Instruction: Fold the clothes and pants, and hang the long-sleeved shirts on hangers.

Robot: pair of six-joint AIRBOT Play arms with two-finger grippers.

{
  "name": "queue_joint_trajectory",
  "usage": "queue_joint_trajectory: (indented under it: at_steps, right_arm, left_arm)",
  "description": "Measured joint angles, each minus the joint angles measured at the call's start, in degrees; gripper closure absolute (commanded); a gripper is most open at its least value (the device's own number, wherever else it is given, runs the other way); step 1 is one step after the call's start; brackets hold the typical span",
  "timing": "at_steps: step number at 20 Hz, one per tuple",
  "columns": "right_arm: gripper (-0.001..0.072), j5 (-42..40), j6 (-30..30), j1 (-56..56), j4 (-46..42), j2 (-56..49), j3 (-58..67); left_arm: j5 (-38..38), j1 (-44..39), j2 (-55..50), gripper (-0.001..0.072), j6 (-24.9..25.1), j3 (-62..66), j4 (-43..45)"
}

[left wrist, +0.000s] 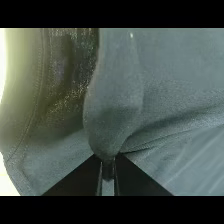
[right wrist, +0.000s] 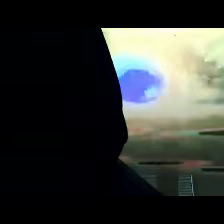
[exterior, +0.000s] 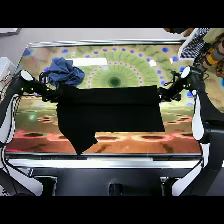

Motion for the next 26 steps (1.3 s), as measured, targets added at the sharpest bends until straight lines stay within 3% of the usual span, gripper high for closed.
queue_joint_trajectory:
  at_steps: [2,3,5,10,13,21,26]
  right_arm:
    - [0.0375,1.8,0.2,0.0,0.1,-0.1,0.0]
    - [0.0346,3.0,0.4,0.0,0.2,-0.2,0.0]
    - [0.0284,6.7,-0.2,-0.1,0.6,0.0,0.0]
    - [0.0291,11.5,-5.0,-4.1,3.5,6.0,-1.3]
    - [0.0295,10.6,-8.0,-9.7,6.6,12.7,-8.3]
    - [0.0296,3.7,-12.6,-16.3,13.2,27.3,-35.8]
    - [0.0297,2.1,-13.2,-16.7,15.5,30.5,-41.2]
  left_arm:
    - [-0.3,-0.1,-0.3,0.0280,-0.2,0.0,0.0]
    - [-0.5,-0.1,-0.3,0.0172,-0.5,0.0,0.0]
    - [-1.4,0.3,-0.2,0.0162,-0.9,0.0,0.0]
    - [-7.9,4.9,4.8,0.0163,-2.2,-1.9,0.5]
    - [-8.3,10.1,12.9,0.0164,-3.2,-11.6,0.5]
    - [2.7,16.8,40.0,0.0170,-3.8,-56.5,-11.8]
    - [10.6,13.2,45.9,0.0170,-1.9,-71.2,-19.7]
